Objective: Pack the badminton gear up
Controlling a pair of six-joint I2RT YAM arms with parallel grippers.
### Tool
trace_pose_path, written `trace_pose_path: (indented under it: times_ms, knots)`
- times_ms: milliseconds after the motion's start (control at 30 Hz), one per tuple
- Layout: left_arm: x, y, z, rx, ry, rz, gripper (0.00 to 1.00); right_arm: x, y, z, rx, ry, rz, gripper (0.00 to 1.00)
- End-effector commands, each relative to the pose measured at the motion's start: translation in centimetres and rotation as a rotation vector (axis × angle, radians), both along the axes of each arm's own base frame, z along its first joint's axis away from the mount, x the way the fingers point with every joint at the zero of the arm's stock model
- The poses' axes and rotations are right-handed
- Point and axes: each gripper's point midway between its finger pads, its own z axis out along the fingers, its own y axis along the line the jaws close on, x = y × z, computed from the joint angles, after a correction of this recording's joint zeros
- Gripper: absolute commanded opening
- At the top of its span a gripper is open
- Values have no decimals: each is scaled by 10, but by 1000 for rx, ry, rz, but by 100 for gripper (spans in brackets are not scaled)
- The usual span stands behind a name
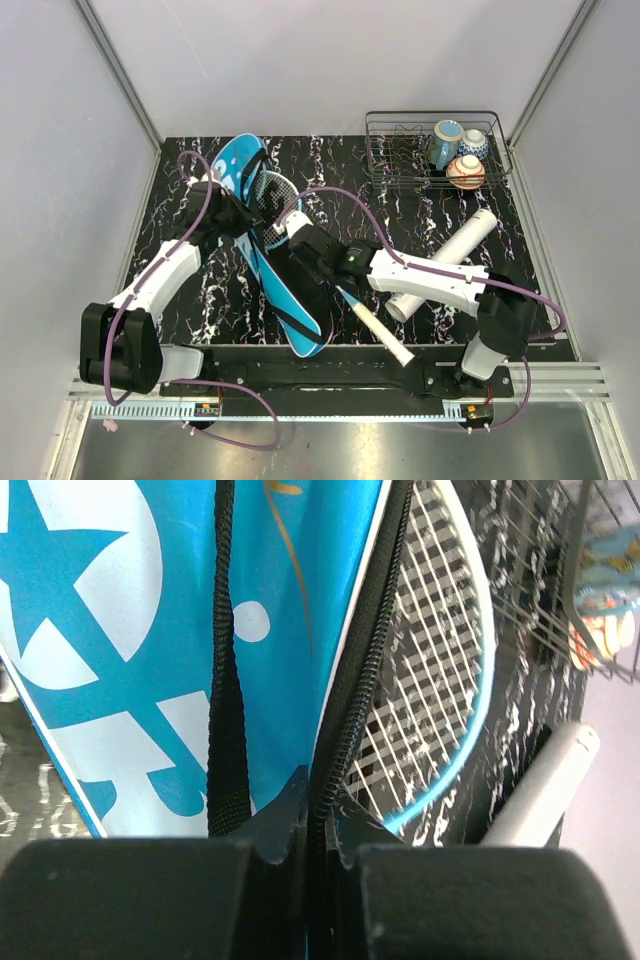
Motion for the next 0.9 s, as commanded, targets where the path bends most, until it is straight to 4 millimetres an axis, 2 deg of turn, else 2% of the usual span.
trace_pose_path:
  times_ms: [0,33,100,133,167,200,233,300,367,400,467,500,533,600,700,733,867]
  knots:
    - [11,-53,62,-126,-207,-174,0,22,31,51,161,-148,-13,0]
    - [9,-58,61,-142,-200,-189,0,28,33,46,148,-157,-37,0]
    - [6,-72,68,-188,-226,-219,0,44,33,56,158,-210,-114,0]
    - [3,-77,71,-202,-236,-232,0,50,33,50,141,-219,-144,0]
    - [0,-84,73,-216,-241,-251,0,55,33,52,144,-234,-174,0]
    - [-3,-89,76,-246,-253,-266,0,65,33,63,168,-268,-230,0]
    - [-5,-93,79,-266,-264,-278,0,72,32,61,163,-282,-259,0]
    - [-11,-102,83,-333,-282,-304,0,88,30,74,204,-329,-335,0]
    - [-15,-109,88,-370,-298,-331,0,98,32,76,231,-346,-374,0]
    - [-17,-112,88,-380,-297,-344,0,109,32,85,267,-374,-410,0]
    - [-21,-117,85,-389,-283,-363,0,120,34,84,263,-400,-426,0]
    - [-23,-119,81,-396,-277,-372,0,129,33,93,284,-427,-458,0]
    - [-25,-119,81,-400,-279,-377,0,134,34,89,277,-433,-465,0]
    - [-30,-119,74,-410,-271,-375,0,143,35,100,296,-466,-490,0]
    - [-35,-119,65,-446,-262,-367,0,151,37,95,325,-518,-522,0]
    - [-36,-120,64,-458,-262,-368,0,154,38,84,311,-518,-529,0]
    - [-40,-121,59,-480,-252,-372,0,153,43,62,330,-518,-588,0]
